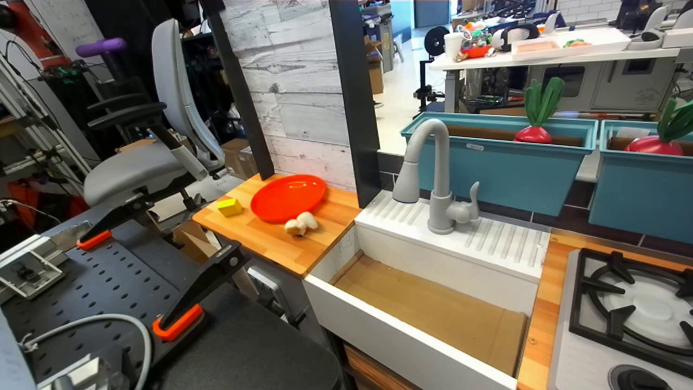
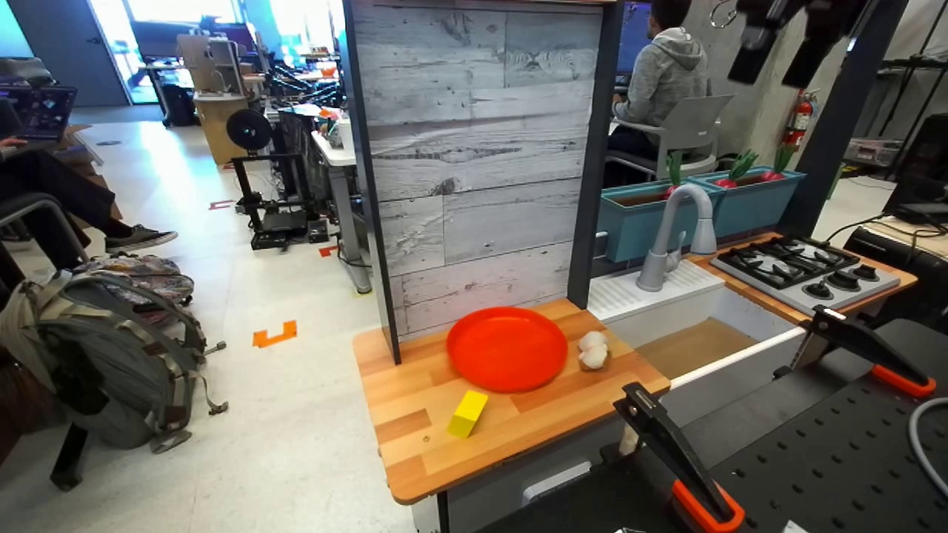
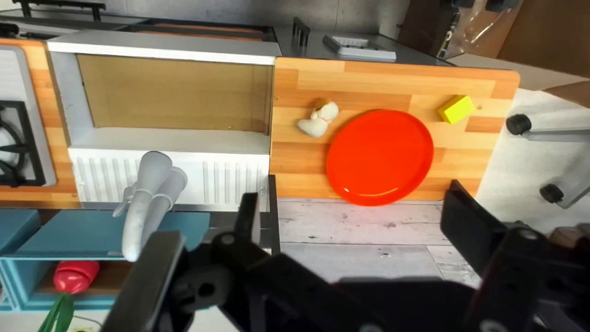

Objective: Put the white toy on the orange plate

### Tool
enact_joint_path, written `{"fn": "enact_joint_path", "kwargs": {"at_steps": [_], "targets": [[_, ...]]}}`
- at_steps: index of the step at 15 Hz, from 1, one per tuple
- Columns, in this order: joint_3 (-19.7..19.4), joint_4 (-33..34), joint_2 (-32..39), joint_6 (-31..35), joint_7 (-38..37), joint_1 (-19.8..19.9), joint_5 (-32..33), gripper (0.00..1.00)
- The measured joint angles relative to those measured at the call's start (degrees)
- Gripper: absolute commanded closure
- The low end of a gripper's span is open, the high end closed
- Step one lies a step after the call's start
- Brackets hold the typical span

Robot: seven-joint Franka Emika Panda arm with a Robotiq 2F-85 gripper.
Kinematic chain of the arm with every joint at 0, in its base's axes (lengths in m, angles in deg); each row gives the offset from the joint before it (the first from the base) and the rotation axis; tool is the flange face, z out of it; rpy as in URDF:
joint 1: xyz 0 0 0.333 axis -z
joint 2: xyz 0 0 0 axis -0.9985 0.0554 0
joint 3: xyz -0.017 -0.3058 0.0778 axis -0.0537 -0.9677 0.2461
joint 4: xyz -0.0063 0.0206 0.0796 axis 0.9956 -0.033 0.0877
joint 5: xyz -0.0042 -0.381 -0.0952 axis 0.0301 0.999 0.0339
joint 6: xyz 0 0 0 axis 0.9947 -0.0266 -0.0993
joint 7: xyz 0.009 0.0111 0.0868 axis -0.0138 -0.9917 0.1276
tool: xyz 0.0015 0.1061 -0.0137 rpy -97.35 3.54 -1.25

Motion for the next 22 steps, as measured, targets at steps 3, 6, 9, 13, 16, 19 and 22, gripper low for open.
{"fn": "enact_joint_path", "kwargs": {"at_steps": [3, 6, 9, 13, 16, 19, 22], "targets": [[0.3, 2.0, 9.6, 4.7, 4.5, -0.5, -6.7, 0.0], [2.4, 4.8, 18.4, 7.9, 8.9, 0.0, -13.8, 0.0], [6.5, 7.8, 26.6, 10.4, 10.0, 2.1, -16.3, 0.0], [10.4, 12.6, 37.1, 13.6, 8.2, 5.4, -15.6, 0.0], [11.0, 16.7, 44.2, 15.5, 4.5, 6.9, -12.5, 0.0], [10.5, 20.5, 50.3, 16.3, -0.6, 7.4, -7.5, 0.0], [10.1, 24.1, 54.8, 16.3, -4.4, 7.4, -3.9, 0.0]]}}
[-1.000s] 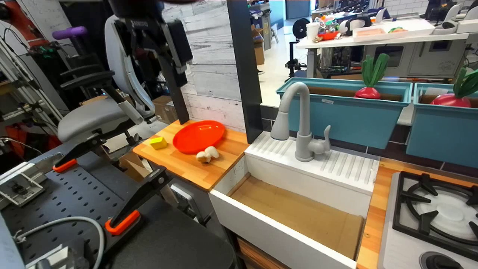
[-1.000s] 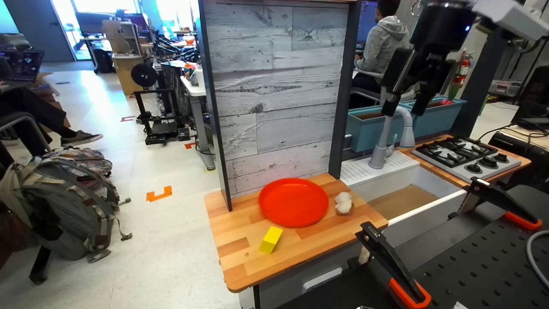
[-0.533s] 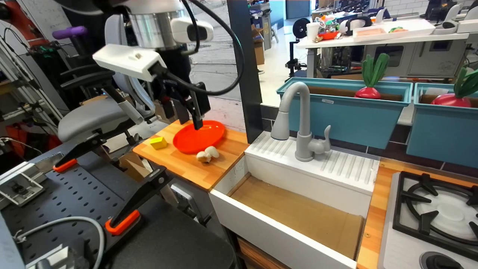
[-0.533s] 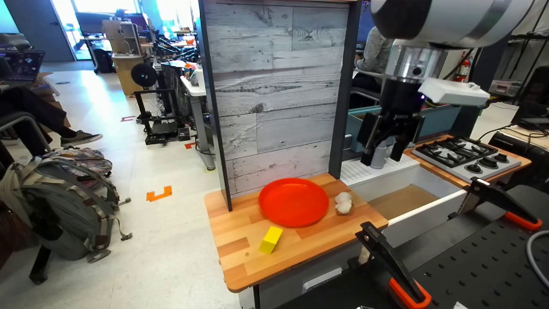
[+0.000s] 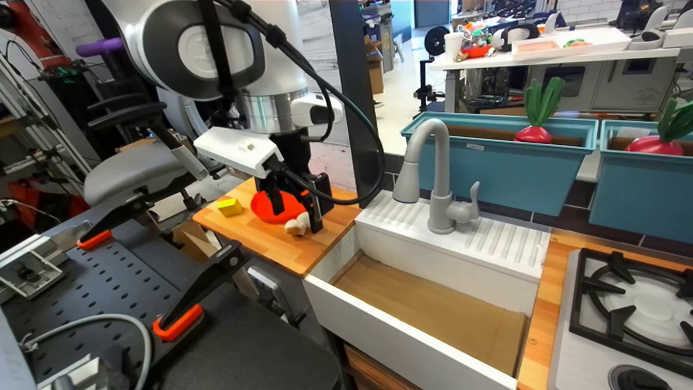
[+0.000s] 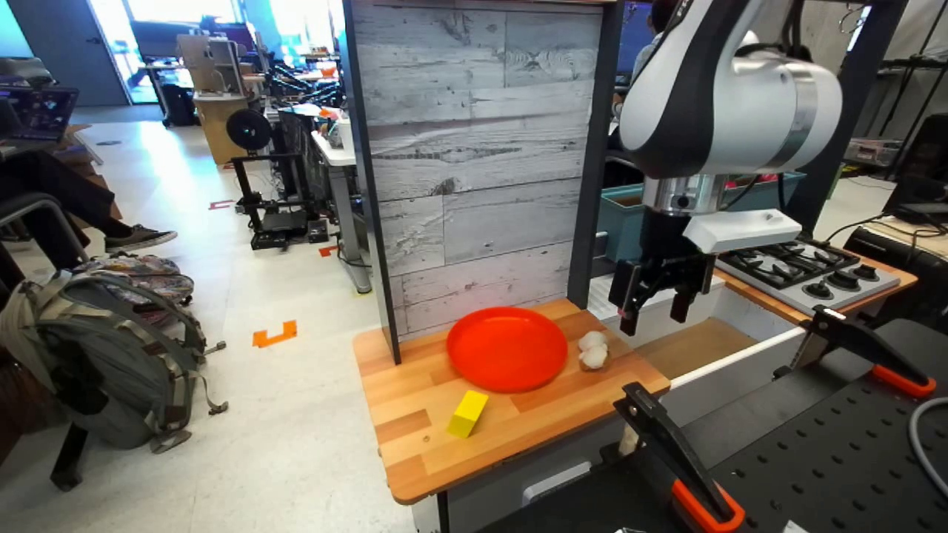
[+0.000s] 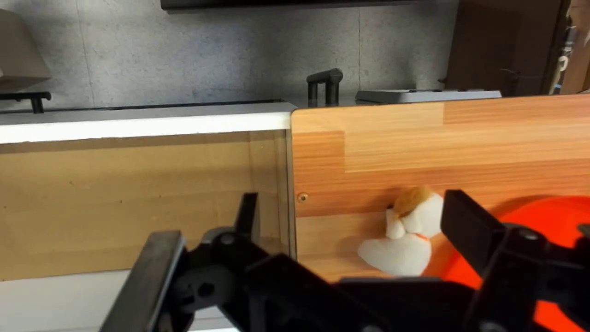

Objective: Put the white toy on the orange plate

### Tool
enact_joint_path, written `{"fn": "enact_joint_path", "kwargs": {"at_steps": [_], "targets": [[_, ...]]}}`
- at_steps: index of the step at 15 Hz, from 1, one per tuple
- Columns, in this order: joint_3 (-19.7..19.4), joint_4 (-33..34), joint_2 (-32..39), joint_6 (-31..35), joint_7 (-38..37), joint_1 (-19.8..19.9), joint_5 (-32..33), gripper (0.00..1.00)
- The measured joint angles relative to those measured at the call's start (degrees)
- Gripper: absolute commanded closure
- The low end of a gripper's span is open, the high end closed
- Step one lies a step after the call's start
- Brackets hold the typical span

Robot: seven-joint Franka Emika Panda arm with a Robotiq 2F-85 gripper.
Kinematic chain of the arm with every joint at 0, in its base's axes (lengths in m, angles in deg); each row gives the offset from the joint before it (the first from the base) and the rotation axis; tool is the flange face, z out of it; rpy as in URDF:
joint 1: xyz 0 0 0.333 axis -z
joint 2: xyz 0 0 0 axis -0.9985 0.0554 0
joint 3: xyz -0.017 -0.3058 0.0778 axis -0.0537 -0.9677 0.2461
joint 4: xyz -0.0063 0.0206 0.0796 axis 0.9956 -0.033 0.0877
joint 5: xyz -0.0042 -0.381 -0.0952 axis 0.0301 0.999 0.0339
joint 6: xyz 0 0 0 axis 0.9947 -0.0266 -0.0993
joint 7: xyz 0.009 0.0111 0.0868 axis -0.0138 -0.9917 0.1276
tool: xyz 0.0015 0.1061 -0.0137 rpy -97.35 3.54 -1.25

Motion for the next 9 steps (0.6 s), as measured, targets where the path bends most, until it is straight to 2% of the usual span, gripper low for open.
{"fn": "enact_joint_path", "kwargs": {"at_steps": [9], "targets": [[0.0, 8.0, 8.0, 0.0, -4.7, -1.8, 4.1, 0.0]]}}
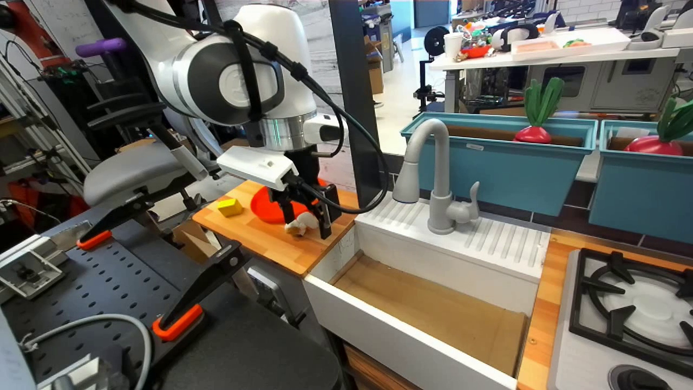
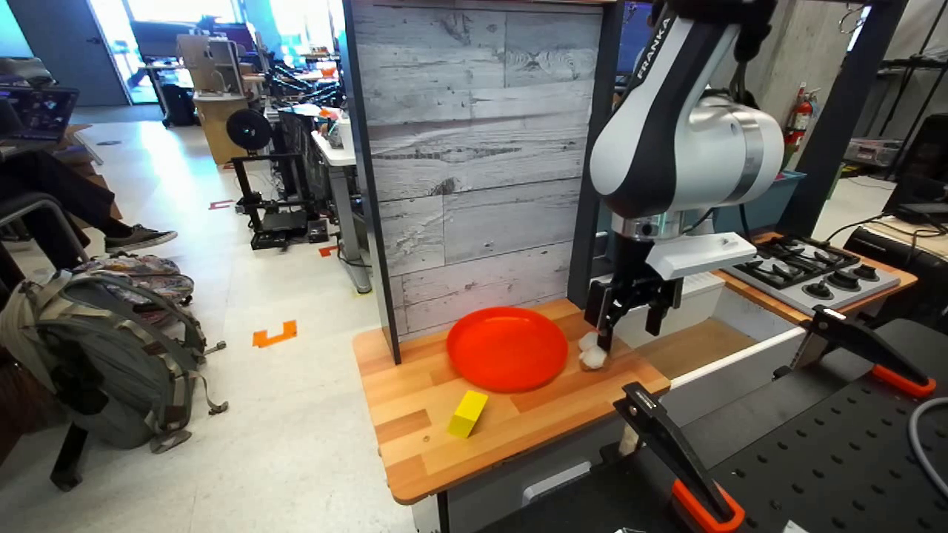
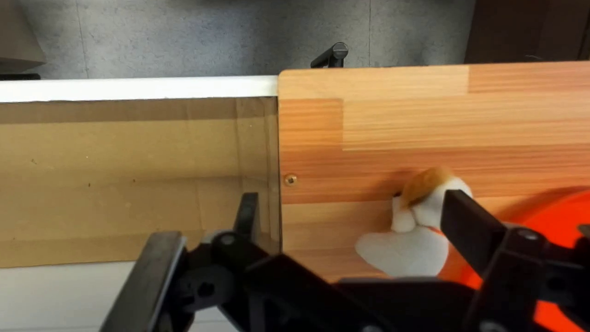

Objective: Put the white toy on the orange plate

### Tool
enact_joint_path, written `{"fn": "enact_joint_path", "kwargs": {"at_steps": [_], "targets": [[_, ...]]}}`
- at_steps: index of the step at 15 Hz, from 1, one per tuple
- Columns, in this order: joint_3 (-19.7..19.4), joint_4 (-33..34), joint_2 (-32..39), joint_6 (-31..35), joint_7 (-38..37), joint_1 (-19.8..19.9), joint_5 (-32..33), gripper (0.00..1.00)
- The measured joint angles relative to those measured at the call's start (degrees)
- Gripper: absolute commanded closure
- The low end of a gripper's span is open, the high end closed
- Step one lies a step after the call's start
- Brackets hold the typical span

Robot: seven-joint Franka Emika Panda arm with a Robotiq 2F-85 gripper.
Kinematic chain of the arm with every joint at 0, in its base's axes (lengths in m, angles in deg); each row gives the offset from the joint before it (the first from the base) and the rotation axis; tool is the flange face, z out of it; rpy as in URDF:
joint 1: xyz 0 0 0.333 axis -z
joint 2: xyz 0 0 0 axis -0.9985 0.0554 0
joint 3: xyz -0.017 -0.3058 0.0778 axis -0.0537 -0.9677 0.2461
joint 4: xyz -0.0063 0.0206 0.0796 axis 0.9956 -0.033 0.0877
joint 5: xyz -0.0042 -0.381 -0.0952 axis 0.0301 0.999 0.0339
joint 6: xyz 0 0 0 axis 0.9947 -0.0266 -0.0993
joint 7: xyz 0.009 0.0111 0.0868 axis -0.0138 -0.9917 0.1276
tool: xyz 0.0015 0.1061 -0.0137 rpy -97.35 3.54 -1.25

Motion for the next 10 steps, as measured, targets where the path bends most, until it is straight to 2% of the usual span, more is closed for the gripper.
{"fn": "enact_joint_path", "kwargs": {"at_steps": [8, 9, 10], "targets": [[0.0, 4.4, 3.3, 0.0, -1.1, -1.6, 0.2, 0.0], [0.0, 4.7, 3.4, 0.0, -1.1, -1.6, 0.2, 0.1], [0.0, 5.0, 3.5, 0.0, -1.2, -1.6, 0.2, 0.05]]}}
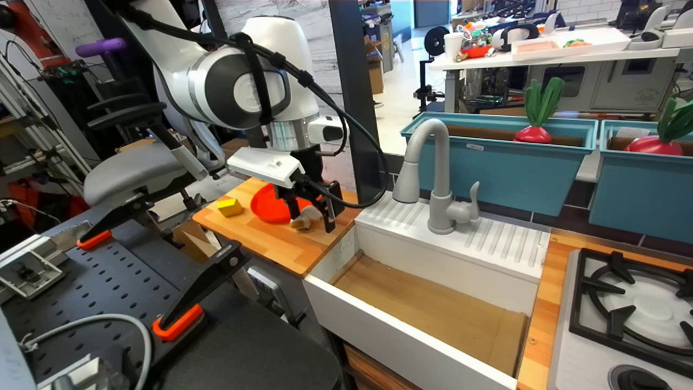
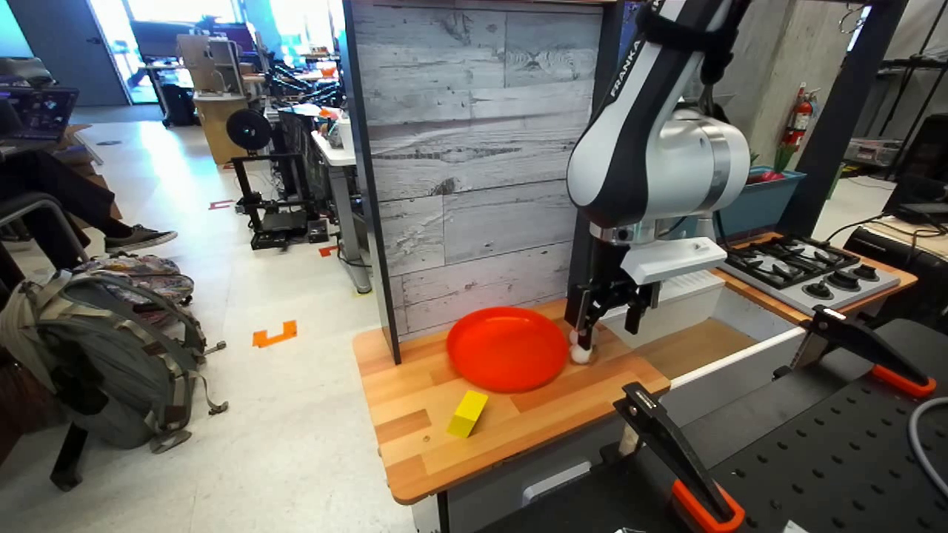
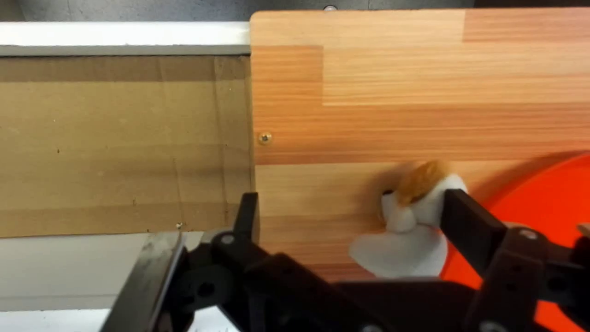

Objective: Put the white toy on the orange plate

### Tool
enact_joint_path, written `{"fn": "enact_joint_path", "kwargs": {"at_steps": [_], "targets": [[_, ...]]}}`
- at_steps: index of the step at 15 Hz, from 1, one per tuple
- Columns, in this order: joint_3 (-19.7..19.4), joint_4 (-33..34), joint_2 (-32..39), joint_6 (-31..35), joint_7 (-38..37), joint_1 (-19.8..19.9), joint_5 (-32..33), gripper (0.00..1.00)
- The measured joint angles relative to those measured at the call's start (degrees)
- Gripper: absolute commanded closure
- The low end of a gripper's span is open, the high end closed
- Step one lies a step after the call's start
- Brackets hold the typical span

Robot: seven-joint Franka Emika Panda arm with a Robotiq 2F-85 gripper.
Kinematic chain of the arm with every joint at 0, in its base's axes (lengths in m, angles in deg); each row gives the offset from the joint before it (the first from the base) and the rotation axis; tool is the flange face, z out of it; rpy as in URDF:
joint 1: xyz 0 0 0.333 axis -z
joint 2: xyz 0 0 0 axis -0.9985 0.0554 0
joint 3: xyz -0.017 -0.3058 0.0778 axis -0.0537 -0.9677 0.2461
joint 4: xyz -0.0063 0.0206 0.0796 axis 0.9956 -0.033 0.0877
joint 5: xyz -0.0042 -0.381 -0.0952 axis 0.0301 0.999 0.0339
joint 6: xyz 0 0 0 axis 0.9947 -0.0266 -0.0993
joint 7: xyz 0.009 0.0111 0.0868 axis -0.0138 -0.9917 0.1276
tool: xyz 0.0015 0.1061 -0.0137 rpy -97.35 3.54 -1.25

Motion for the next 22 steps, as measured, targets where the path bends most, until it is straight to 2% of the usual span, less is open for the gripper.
{"fn": "enact_joint_path", "kwargs": {"at_steps": [2, 9, 10, 11, 13, 18, 22], "targets": [[0.0, 0.6, 0.2, 0.0, -0.2, 0.0, 0.0, 0.01], [0.0, 1.7, 0.6, 0.0, -0.4, 0.0, 0.0, 0.0], [0.0, 1.7, 0.6, 0.0, -0.4, 0.0, 0.0, 0.06], [0.0, 1.7, 0.6, 0.0, -0.4, 0.0, 0.0, 0.26], [0.0, 2.2, 0.7, 0.0, -0.4, -0.1, 0.2, 0.32], [-0.5, 3.1, 1.2, 0.0, -1.5, -0.8, 1.5, 0.72], [-0.8, 3.2, 1.3, 0.0, -2.2, -1.1, 1.9, 0.99]]}}
